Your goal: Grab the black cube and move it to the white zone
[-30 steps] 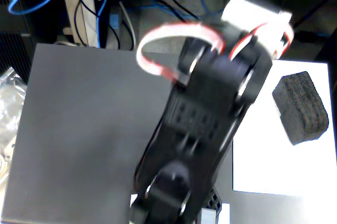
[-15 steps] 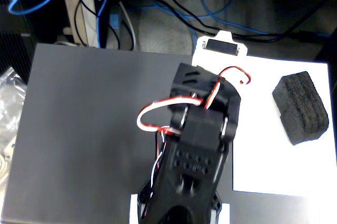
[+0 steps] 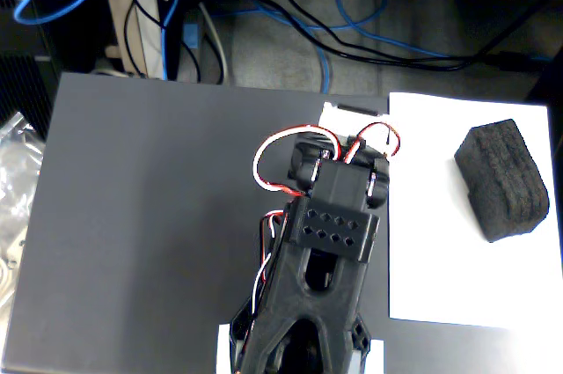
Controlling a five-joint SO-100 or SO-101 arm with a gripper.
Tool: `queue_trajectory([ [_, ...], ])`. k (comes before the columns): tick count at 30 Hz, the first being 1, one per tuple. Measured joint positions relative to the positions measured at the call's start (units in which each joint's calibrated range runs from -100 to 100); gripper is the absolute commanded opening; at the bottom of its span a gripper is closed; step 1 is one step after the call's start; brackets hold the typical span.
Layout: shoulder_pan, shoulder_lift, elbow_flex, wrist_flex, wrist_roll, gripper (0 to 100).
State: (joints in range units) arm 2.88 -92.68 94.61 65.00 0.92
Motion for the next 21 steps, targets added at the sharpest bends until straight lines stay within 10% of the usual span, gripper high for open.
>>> queue_trajectory([
  [21, 0.0, 0.08, 5.39, 2.23, 0.0, 2],
])
